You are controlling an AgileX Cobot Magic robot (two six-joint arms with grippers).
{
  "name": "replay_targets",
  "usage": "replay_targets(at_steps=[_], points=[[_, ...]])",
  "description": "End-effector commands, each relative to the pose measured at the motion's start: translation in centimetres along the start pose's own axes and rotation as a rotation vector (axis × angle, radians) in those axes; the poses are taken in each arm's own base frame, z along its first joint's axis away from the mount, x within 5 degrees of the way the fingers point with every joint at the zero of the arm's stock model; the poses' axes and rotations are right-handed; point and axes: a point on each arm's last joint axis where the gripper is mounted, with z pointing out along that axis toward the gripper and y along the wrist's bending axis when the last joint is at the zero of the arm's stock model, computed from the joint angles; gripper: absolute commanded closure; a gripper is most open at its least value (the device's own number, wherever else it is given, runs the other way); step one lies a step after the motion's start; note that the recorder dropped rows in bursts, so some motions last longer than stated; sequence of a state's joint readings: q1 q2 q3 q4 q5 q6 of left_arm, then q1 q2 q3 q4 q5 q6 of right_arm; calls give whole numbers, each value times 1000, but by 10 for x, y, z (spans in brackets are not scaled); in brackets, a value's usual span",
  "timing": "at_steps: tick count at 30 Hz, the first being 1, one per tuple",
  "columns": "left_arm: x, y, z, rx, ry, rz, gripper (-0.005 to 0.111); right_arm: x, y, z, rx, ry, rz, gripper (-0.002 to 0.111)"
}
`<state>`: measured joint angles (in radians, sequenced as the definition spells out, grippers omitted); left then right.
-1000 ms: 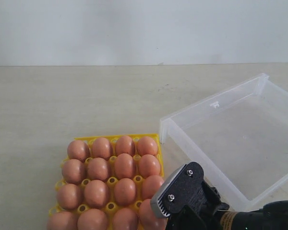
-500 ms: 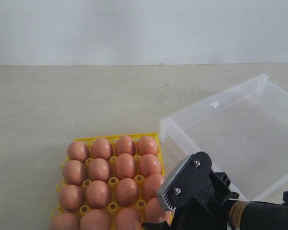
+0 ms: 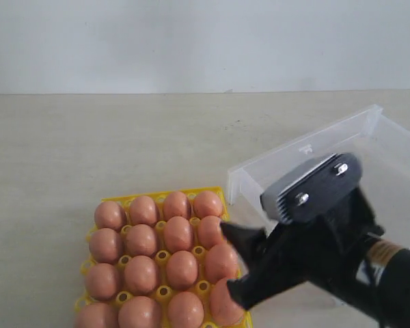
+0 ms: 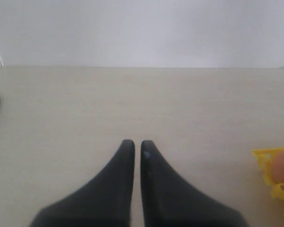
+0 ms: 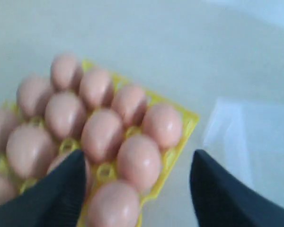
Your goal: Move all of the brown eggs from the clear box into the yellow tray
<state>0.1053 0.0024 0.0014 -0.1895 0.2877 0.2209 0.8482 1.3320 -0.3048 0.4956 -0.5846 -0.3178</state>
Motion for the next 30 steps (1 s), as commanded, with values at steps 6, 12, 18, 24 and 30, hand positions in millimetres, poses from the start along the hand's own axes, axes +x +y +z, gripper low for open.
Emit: replay_targets(at_steps=[6, 12, 18, 24, 30], points=[[-1, 0, 0, -2, -8, 2, 103, -59, -62, -83, 579, -423, 8, 107], [-1, 0, 0, -2, -8, 2, 103, -66, -92, -125, 975, -349, -288, 107], [-1, 0, 0, -2, -8, 2, 103, -117, -87, -161, 1075, -638, -509, 107], [-1, 0, 0, -2, -8, 2, 103, -196, -75, -215, 1175, -1008, -553, 107], [-1, 0, 0, -2, -8, 2, 103, -224, -54, -205, 439, -745, -473, 109]])
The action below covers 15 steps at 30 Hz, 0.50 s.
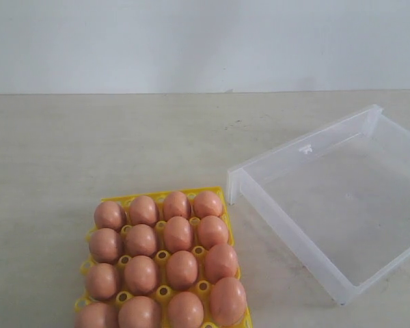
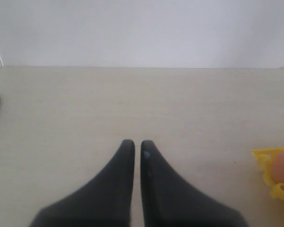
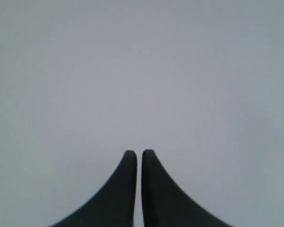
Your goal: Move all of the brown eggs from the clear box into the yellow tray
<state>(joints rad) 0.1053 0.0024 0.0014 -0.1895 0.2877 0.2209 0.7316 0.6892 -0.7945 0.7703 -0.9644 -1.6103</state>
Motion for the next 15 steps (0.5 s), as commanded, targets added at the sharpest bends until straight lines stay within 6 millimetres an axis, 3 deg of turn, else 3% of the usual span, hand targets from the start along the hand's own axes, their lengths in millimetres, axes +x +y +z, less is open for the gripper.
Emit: replay_targets(at_steps=[1, 3, 8, 12, 15], points=[[-1, 0, 0, -2, -8, 2, 103, -19, 30, -4, -625, 101, 200, 109], [-1, 0, 0, -2, -8, 2, 103, -24, 43, -13, -784, 124, 373, 109], [-1, 0, 0, -2, -8, 2, 103, -13, 58, -23, -807, 367, 819, 109], [-1, 0, 0, -2, -8, 2, 103, -10, 52, -21, -727, 435, 921, 109], [-1, 0, 0, -2, -8, 2, 103, -18, 34, -22, -708, 385, 960, 109]])
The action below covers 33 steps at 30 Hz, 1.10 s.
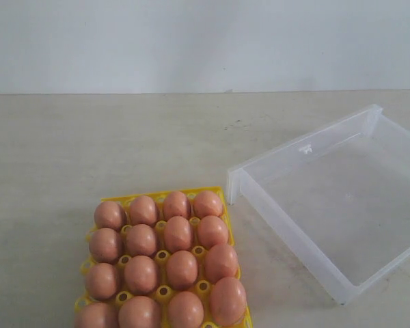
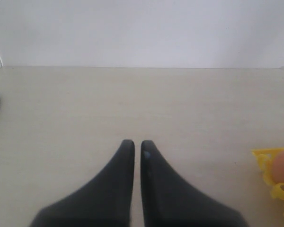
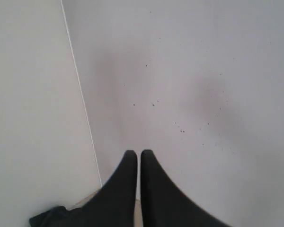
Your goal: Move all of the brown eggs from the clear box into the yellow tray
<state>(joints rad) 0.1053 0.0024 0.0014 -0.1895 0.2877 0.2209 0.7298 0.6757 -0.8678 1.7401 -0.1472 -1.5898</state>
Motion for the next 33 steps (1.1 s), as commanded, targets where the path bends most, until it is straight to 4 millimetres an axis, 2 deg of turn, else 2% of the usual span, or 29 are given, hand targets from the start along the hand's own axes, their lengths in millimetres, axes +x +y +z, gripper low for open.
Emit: replay_targets(at_steps=[1, 6, 9, 14, 18, 22, 26, 29, 33], points=[[-1, 0, 0, -2, -8, 2, 103, -17, 0, -19, -13, -74, 25, 109], [-1, 0, 0, -2, -8, 2, 103, -33, -2, -47, -15, -168, -91, 109], [-1, 0, 0, -2, -8, 2, 103, -37, -7, -56, 38, -193, -118, 109], [-1, 0, 0, -2, -8, 2, 103, -45, -22, -55, 226, -315, -155, 109], [-1, 0, 0, -2, -8, 2, 103, -36, -33, -58, 323, -469, -92, 109], [-1, 0, 0, -2, -8, 2, 103, -6, -47, -77, 436, -493, -23, 109], [-1, 0, 0, -2, -8, 2, 103, 32, -55, -104, 531, -537, -52, 109], [-1, 0, 0, -2, -8, 2, 103, 68, -56, -119, 534, -537, -105, 109], [-1, 0, 0, -2, -8, 2, 103, 125, -65, -126, 536, -394, -156, 109]])
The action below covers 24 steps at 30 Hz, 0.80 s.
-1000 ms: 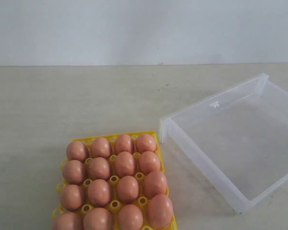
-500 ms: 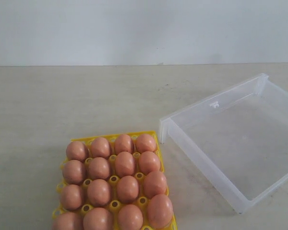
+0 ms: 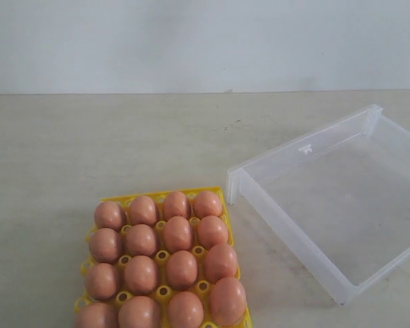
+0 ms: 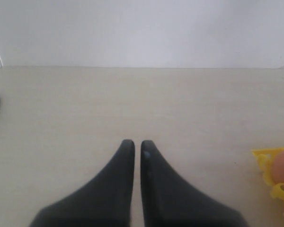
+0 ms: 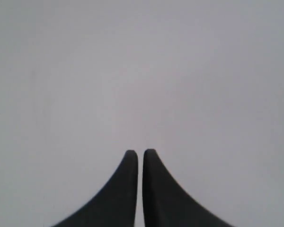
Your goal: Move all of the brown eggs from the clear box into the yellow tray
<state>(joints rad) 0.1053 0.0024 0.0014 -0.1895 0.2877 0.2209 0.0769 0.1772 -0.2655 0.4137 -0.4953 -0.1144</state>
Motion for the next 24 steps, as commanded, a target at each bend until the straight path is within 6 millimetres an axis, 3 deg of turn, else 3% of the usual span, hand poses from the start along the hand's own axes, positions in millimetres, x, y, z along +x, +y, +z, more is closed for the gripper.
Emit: replay_targets(at_steps=[1, 3, 4, 9, 15, 21, 22, 24], points=[[-1, 0, 0, -2, -8, 2, 103, 52, -13, -29, -20, 163, -55, 109], [-1, 0, 0, -2, -8, 2, 103, 74, -21, -41, 0, 242, -61, 109], [-1, 0, 0, -2, -8, 2, 103, 74, -21, -41, 0, 244, -61, 109], [-1, 0, 0, -2, -8, 2, 103, 102, -23, -56, 14, 583, -79, 109], [-1, 0, 0, -2, -5, 2, 103, 118, -25, -78, 17, 850, -69, 109], [-1, 0, 0, -2, -7, 2, 103, 120, -25, -81, 22, 892, -72, 109], [-1, 0, 0, -2, -7, 2, 103, 123, -30, -85, 13, 955, -220, 109], [-1, 0, 0, -2, -7, 2, 103, 122, -31, -84, 5, 943, -243, 109]])
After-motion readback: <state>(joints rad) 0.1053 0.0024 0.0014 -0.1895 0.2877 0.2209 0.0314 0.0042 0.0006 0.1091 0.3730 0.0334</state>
